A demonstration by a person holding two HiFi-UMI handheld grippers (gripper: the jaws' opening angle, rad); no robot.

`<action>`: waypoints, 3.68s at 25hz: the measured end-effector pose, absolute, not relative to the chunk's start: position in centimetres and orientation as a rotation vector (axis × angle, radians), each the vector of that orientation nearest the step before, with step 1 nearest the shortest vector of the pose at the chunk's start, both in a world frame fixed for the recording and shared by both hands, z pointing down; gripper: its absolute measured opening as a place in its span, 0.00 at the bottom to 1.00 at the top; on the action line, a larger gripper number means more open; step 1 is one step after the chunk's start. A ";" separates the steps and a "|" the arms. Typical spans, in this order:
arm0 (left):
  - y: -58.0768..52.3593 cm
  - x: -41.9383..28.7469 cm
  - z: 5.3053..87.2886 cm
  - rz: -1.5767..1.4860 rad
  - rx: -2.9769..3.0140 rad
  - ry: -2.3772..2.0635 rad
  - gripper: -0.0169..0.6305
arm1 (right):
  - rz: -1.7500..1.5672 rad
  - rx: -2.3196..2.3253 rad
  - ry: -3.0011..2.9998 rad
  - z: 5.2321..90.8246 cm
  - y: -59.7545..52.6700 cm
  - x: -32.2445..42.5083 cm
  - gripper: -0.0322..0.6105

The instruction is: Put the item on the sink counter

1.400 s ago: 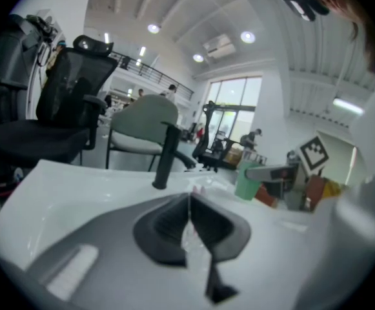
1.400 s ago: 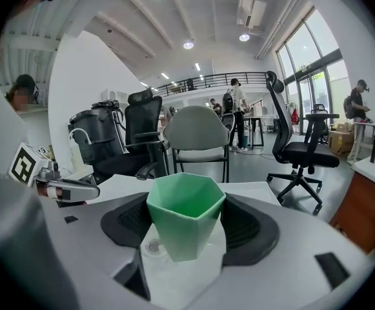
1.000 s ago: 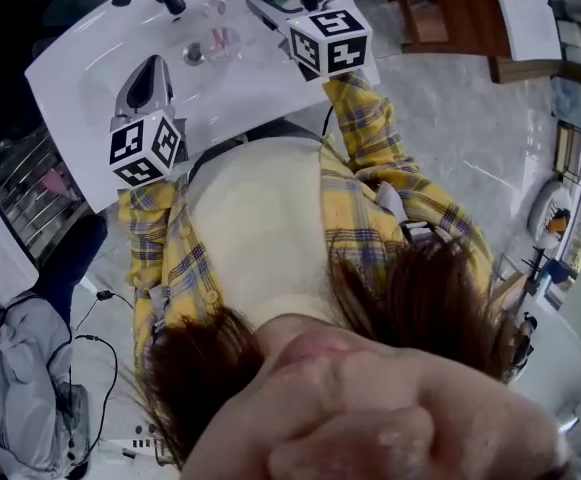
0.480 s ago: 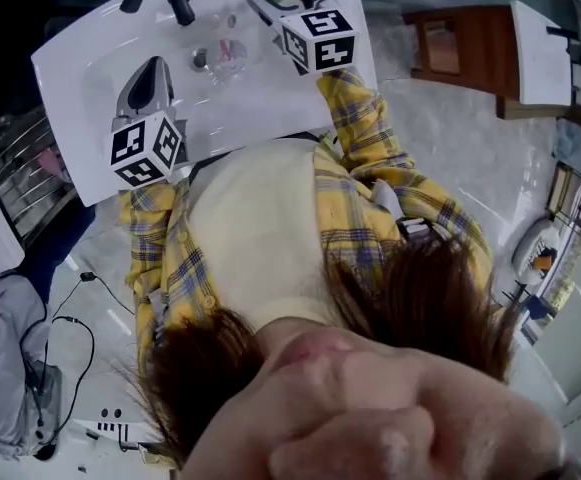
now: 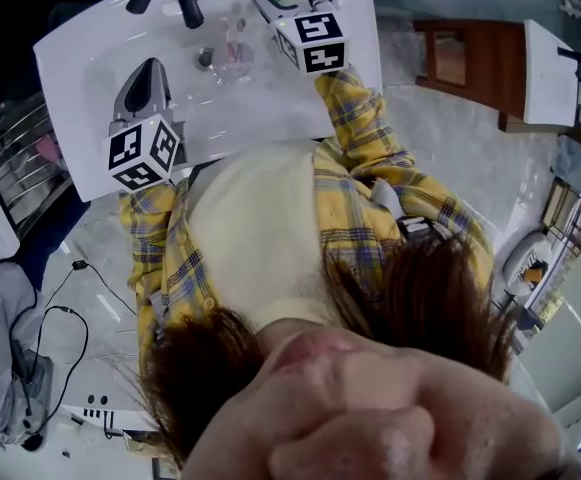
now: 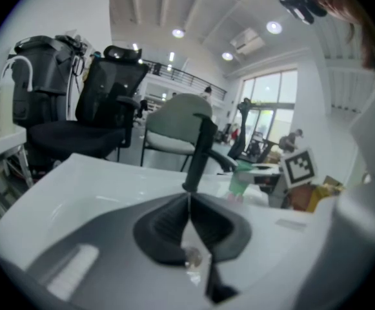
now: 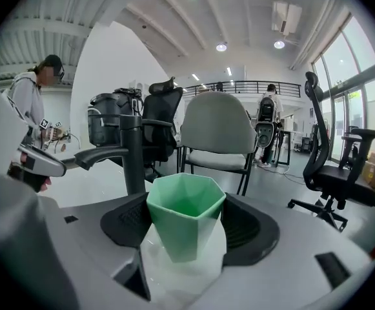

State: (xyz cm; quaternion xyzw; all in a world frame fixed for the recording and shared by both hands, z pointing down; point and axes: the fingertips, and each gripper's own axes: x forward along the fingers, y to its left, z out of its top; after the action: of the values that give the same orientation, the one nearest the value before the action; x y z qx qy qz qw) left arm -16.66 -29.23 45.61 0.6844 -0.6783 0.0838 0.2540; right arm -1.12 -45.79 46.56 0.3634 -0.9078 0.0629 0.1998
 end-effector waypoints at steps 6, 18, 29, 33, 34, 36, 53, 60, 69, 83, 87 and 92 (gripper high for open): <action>-29.4 -17.0 46.1 0.229 1.836 -1.848 0.04 | 0.152 1.002 -2.536 47.4 -46.3 -1.9 0.56; -29.5 -17.6 46.5 0.228 1.817 -1.863 0.04 | 0.141 0.977 -2.572 47.8 -46.4 -2.5 0.56; -29.3 -17.3 46.0 0.219 1.834 -1.861 0.04 | 0.192 0.946 -2.602 47.3 -46.0 -2.7 0.56; -29.1 -17.2 45.8 0.215 1.847 -1.858 0.04 | 0.193 0.947 -2.596 47.0 -45.7 -2.5 0.56; -29.1 -17.1 45.7 0.213 1.852 -1.856 0.04 | 0.194 0.949 -2.592 46.9 -45.5 -2.4 0.56; -29.1 -17.1 45.6 0.207 1.862 -1.851 0.04 | 0.197 0.953 -2.582 46.9 -45.3 -2.1 0.56; -29.2 -15.0 44.0 0.195 1.999 -1.777 0.04 | 0.282 1.042 -2.557 45.4 -42.5 1.1 0.56; -29.1 -14.2 43.7 0.199 2.041 -1.750 0.04 | 0.312 1.048 -2.537 45.4 -40.8 2.5 0.56; -29.0 -13.6 43.2 0.196 2.083 -1.742 0.04 | 0.294 1.092 -2.520 44.8 -38.8 3.7 0.37; -28.6 -13.1 43.0 0.179 2.107 -1.715 0.04 | 0.335 1.128 -2.562 42.9 -36.1 4.0 0.16; -28.4 -12.8 43.1 0.179 2.113 -1.705 0.04 | 0.362 1.121 -2.553 43.2 -35.7 4.0 0.12; -28.1 -12.6 42.9 0.179 2.120 -1.703 0.04 | 0.361 1.122 -2.550 43.0 -35.0 3.8 0.09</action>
State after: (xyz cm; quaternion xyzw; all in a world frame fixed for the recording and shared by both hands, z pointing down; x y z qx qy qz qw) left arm -12.59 -28.10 42.85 0.7611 -0.6114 0.0643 0.2066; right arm 3.81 -34.98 43.03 0.3940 -0.8952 0.1267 0.1653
